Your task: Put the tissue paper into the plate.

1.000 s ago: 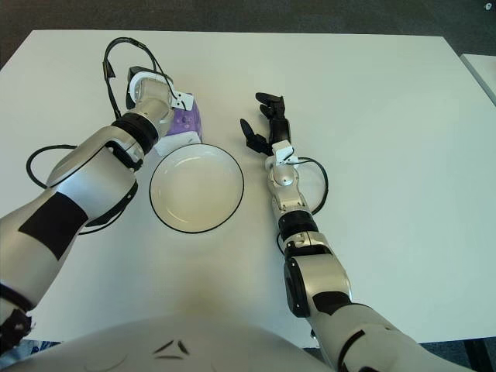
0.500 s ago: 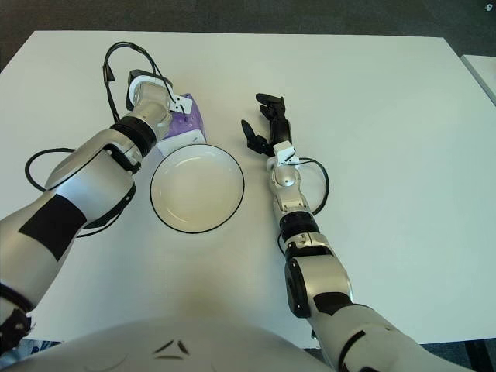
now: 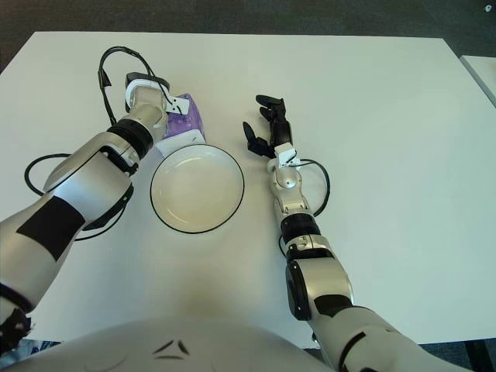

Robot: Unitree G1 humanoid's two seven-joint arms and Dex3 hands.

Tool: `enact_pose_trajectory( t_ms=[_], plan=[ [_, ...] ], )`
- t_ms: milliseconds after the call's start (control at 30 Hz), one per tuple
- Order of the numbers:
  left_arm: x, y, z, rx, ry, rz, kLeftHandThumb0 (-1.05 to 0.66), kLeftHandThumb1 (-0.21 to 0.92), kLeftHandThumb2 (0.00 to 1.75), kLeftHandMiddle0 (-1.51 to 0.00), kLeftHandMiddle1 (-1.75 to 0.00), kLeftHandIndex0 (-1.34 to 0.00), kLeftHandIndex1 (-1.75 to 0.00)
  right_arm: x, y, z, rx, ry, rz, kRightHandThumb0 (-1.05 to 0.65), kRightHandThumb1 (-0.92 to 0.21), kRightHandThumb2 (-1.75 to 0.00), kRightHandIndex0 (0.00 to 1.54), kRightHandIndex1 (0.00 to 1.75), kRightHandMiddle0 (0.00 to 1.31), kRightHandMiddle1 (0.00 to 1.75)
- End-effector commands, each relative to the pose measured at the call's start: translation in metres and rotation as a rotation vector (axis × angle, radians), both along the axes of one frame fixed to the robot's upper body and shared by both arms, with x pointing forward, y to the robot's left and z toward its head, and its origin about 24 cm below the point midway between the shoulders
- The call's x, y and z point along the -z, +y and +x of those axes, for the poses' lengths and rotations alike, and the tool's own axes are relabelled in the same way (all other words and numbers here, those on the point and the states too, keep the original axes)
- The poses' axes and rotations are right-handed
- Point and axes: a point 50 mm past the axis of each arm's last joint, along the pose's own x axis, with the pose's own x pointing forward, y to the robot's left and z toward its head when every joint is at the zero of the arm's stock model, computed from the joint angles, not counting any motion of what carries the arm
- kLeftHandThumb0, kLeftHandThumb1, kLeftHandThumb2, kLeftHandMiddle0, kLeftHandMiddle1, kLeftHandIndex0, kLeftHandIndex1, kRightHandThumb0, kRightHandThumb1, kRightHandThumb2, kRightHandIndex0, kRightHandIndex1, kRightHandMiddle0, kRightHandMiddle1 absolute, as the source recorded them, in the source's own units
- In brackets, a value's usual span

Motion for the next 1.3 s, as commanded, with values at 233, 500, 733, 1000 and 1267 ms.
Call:
enact_pose_trajectory(
  t_ms=[233,500,733,1000,1267],
  plan=[
    [0.088,0.019,-0.032,-0.068,0.273,-0.064,-1.05,0.92,1.16,-1.33,-1.75,-1.05,-1.75,0.105,-0.023,-0.062,0.085,0.484,-0.007,-0.43,-0.66,-0.77,0.34,0.75,0.00,0.98],
    [0.080,0.015,-0.027,-0.014,0.186,-0.037,-1.05,0.92,1.21,-0.29,-0.29,-0.06,-0.59,0.107,-0.022,-0.063,0.076,0.499,-0.011,-0.44,-0.66,-0.76,0.33,0.75,0.00,0.98],
    [0.078,0.014,-0.025,0.044,0.094,-0.010,-1.05,0.92,1.07,-0.03,-0.02,0.00,-0.20,0.107,-0.021,-0.063,0.079,0.500,-0.009,-0.44,-0.65,-0.76,0.33,0.74,0.00,1.01],
    [0.075,0.019,-0.024,0.037,0.079,0.006,-1.05,0.92,1.01,0.00,0.00,0.00,-0.11,0.108,-0.021,-0.064,0.076,0.501,-0.011,-0.45,-0.65,-0.76,0.34,0.75,0.00,1.04],
    [0.074,0.027,-0.024,0.002,0.093,0.021,-1.05,0.92,0.99,-0.01,0.00,0.00,-0.12,0.108,-0.022,-0.064,0.076,0.506,-0.003,-0.46,-0.65,-0.75,0.33,0.75,0.00,1.05]
  ],
)
